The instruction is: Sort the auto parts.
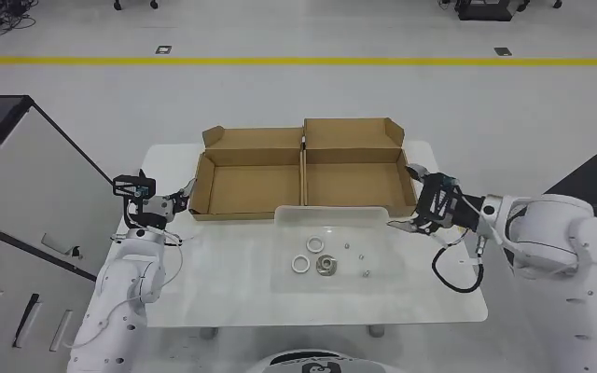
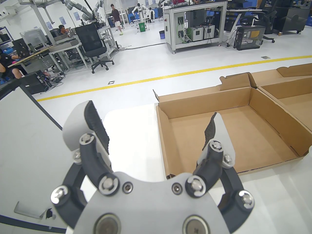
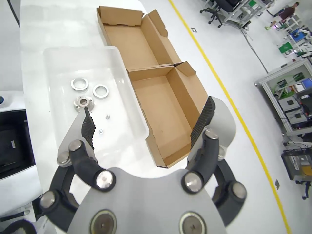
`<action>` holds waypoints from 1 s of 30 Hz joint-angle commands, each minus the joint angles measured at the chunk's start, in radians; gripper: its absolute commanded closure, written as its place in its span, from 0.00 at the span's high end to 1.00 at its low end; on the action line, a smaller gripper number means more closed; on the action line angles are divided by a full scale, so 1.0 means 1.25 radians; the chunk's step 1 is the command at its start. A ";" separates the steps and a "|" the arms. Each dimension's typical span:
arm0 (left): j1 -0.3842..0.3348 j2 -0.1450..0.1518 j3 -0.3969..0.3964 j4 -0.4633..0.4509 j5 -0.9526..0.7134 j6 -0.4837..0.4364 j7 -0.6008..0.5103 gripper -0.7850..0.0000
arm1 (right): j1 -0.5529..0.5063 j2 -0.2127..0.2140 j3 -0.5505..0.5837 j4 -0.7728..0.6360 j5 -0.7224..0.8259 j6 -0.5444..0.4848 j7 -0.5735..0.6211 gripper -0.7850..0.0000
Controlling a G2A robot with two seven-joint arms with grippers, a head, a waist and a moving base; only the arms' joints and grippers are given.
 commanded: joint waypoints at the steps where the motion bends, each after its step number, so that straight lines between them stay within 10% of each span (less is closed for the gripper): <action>1: 0.000 0.000 0.000 0.000 0.000 0.000 0.000 1.00 | 0.009 0.014 -0.036 0.000 0.003 0.013 0.010 1.00; 14: 0.000 0.000 0.000 0.000 0.000 0.000 0.000 1.00 | 0.064 0.095 -0.179 0.039 0.077 0.102 0.099 1.00; 30: 0.000 0.000 0.000 0.000 0.000 0.000 0.000 1.00 | 0.068 0.098 -0.196 0.027 0.057 0.101 0.098 1.00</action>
